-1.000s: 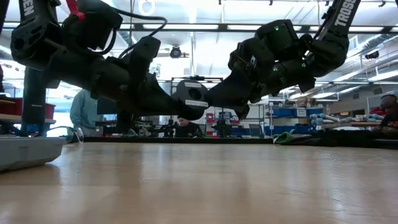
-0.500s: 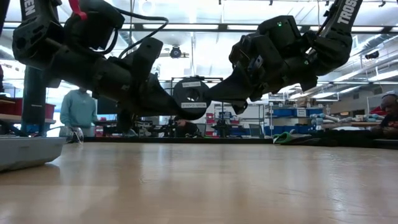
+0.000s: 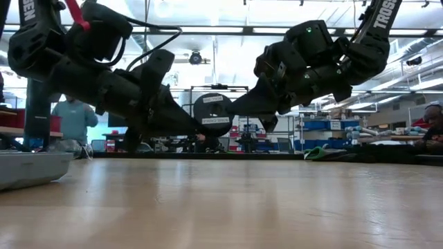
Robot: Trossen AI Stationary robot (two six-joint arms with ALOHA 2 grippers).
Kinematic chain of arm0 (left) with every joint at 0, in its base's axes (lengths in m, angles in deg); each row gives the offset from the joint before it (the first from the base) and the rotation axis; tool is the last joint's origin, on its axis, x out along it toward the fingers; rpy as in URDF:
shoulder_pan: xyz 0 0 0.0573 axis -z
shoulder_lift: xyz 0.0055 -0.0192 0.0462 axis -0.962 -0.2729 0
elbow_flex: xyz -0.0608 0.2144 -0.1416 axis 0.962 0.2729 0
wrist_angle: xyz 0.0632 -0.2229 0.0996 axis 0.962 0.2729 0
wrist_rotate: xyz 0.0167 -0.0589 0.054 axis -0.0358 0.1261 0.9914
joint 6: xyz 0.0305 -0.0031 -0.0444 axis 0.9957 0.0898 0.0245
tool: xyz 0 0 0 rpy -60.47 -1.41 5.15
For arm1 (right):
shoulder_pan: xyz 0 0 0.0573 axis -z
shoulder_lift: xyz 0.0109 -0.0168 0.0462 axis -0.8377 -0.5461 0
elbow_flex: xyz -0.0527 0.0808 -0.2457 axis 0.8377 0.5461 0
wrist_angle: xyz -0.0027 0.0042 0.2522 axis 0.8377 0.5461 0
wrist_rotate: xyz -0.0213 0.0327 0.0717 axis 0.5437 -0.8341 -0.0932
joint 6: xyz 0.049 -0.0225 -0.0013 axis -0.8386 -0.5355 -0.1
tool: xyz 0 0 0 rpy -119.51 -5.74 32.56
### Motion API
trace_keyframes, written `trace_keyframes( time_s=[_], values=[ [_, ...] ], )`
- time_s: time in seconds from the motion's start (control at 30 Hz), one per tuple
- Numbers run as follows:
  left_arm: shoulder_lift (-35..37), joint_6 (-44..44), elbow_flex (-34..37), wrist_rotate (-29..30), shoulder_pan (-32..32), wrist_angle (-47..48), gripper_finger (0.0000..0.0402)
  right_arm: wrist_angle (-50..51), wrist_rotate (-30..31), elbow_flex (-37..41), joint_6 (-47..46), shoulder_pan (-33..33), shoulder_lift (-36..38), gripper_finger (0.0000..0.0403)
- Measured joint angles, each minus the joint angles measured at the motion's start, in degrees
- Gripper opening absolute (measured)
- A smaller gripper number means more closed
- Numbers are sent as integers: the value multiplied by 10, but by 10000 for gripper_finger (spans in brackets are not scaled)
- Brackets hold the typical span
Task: Coil cords
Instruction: Coil the black wire onto the spool, then uncoil the black wire from the spool
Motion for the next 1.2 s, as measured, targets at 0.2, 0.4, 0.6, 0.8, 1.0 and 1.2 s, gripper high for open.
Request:
trace_keyframes(
  time_s=[0.2, 0.4, 0.6, 0.8, 1.0, 1.2],
  values=[
    [0, 8, 18, 0, 0, -17, 76, 22, -2, 0, -50, 10, 0, 1],
    [0, 8, 49, 8, 0, -50, 76, 73, 0, 0, -154, 34, 0, 0],
    [0, 9, 73, 17, 0, -95, 76, 113, -12, 0, -193, 49, 0, 7],
    [0, 9, 76, 17, 0, -96, 76, 117, -20, 0, -194, 55, 0, 33],
    [0, 9, 76, 13, 0, -96, 76, 117, -29, 0, -185, 64, 0, 57],
    [0, 9, 76, 12, 0, -95, 76, 117, -30, 0, -168, 79, 0, 75]
  ],
)
